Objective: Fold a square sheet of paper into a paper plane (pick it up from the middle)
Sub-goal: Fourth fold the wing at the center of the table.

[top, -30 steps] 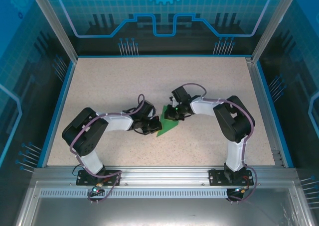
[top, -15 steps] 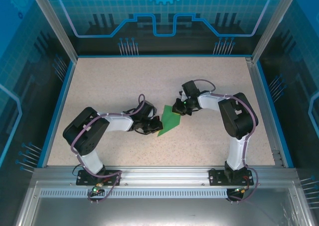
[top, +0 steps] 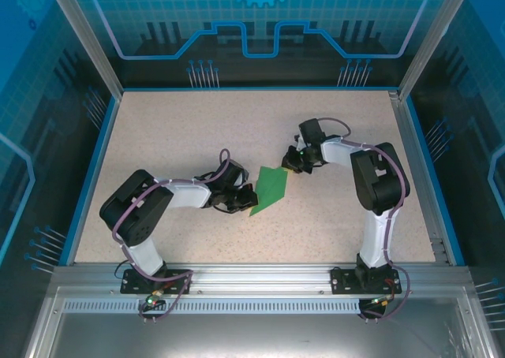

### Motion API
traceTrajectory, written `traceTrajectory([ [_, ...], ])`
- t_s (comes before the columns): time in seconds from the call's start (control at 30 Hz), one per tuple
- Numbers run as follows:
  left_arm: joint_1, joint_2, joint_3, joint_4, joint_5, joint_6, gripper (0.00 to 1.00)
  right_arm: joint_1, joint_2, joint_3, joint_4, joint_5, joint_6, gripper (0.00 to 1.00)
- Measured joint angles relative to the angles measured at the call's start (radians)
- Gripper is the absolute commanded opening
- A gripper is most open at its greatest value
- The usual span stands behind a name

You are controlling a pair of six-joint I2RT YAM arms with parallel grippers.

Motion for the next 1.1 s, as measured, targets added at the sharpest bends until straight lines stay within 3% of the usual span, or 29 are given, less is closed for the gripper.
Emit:
traceTrajectory([
  [0.3,0.0,0.0,0.001,-0.001,0.0,0.003,0.0,0.017,-0.109,-0.006,-0.001,-0.023,-0.012,0.13],
  [0.7,0.0,0.001,0.008,-0.015,0.0,0.003,0.0,0.229,-0.122,-0.166,0.153,-0.099,0.078,0.08],
  [1.1,-0.002,0.003,0.013,-0.024,-0.001,0.003,0.0,0.182,-0.083,-0.245,0.242,-0.159,0.099,0.08],
])
